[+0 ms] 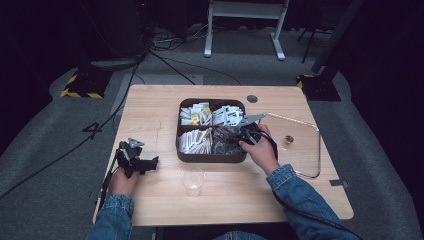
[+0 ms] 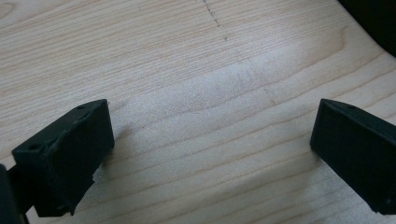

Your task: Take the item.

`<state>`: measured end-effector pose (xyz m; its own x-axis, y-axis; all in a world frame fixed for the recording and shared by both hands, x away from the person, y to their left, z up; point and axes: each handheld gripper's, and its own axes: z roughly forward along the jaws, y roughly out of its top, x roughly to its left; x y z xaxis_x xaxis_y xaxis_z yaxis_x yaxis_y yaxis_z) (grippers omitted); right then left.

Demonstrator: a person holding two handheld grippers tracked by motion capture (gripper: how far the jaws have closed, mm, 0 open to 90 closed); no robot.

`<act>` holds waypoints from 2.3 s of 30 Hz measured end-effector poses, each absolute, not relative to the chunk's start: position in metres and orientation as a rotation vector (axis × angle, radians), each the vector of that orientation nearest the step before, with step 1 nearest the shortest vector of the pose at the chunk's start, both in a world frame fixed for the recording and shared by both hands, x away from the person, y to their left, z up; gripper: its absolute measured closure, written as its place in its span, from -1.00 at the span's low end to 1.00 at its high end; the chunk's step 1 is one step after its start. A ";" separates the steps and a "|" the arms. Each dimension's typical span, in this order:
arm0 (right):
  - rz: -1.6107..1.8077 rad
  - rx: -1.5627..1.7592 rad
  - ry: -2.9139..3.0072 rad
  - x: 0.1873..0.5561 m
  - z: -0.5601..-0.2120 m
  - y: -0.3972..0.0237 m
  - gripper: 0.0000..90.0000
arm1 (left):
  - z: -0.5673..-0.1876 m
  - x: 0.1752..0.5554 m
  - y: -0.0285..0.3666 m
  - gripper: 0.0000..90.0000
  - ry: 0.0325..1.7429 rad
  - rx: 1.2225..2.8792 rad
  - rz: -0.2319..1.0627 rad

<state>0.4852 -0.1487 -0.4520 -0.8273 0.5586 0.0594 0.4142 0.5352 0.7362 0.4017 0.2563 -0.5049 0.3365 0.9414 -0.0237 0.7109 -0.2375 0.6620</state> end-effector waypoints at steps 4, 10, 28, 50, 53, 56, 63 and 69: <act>1.216 0.824 2.566 0.482 -0.444 -0.152 0.88 | -0.505 0.402 0.256 -1.00 1.442 2.027 0.518; 1.316 0.824 2.521 0.477 -0.433 -0.158 0.88 | -0.505 0.402 0.256 -1.00 1.440 2.029 0.518; 1.531 0.805 2.437 0.463 -0.411 -0.171 0.88 | -0.505 0.402 0.256 -1.00 1.443 2.027 0.518; 1.594 0.717 2.444 0.440 -0.393 -0.157 0.88 | -0.505 0.403 0.256 -1.00 1.440 2.027 0.518; 1.603 0.696 2.457 0.437 -0.391 -0.153 0.88 | -0.505 0.403 0.256 -1.00 1.443 2.025 0.518; 1.611 0.669 2.469 0.433 -0.389 -0.147 0.88 | -0.505 0.403 0.256 -1.00 1.443 2.023 0.521; 1.628 0.594 2.506 0.423 -0.384 -0.132 0.88 | -0.505 0.402 0.257 -1.00 1.446 2.025 0.523; 1.644 0.553 2.533 0.415 -0.383 -0.123 0.88 | -0.505 0.402 0.257 -1.00 1.447 2.025 0.521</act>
<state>0.4151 -0.1231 -0.3827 -0.9326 0.3352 0.1336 0.2585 0.3625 0.8954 0.4021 0.2566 -0.5049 0.3317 0.9431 -0.0229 0.7123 -0.2345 0.6616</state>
